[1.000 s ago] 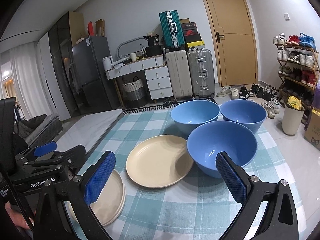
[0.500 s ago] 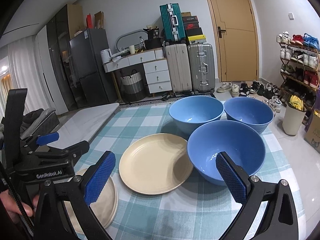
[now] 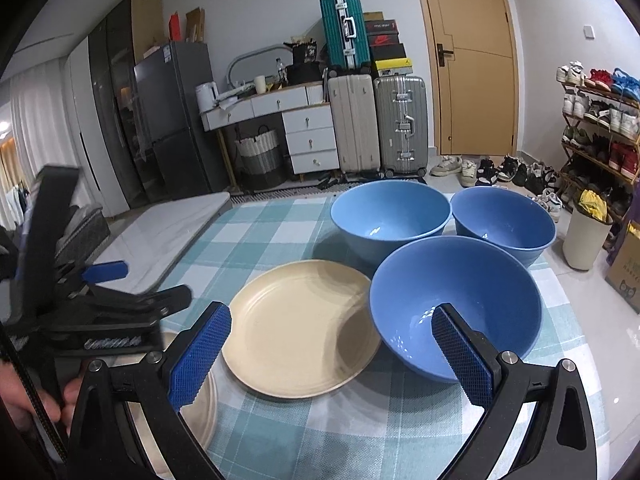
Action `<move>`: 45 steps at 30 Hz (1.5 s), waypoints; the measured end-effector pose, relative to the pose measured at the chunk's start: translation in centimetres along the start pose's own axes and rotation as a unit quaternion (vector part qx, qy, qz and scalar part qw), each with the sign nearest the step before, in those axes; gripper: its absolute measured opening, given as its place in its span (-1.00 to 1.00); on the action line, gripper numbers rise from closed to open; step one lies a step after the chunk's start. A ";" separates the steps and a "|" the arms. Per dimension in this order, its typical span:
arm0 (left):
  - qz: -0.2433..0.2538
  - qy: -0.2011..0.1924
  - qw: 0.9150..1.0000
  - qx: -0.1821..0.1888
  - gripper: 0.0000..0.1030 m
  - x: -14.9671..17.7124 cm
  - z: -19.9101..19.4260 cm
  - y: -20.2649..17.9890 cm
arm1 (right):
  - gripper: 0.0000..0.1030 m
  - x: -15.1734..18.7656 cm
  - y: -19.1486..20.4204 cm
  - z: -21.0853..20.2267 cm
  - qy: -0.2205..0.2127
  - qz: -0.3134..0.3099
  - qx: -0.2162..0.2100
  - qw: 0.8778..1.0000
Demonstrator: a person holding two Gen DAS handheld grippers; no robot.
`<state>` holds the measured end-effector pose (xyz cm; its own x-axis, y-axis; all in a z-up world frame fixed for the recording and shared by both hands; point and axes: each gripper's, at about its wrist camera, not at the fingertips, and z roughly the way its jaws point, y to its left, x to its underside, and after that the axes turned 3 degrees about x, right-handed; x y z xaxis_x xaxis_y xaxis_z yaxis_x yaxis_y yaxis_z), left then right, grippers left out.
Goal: Organize plates and bowls
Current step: 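Move the left tool toward the remaining cream plate beside the bowls, then close the left tool on the rim of the cream plate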
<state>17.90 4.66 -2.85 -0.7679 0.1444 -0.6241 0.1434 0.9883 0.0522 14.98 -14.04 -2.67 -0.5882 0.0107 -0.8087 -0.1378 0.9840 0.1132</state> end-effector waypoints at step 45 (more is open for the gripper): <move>0.008 0.211 0.966 0.152 -0.83 -2.3 13.7 2.1 | 0.98 2.7 1.0 1.4 0.018 -0.018 -0.013 1.000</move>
<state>28.52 5.71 -11.93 -0.9412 0.2301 -0.2475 0.2842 0.9351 -0.2116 14.42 -12.75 -5.55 -0.6112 -0.0321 -0.7908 -0.1799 0.9787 0.0993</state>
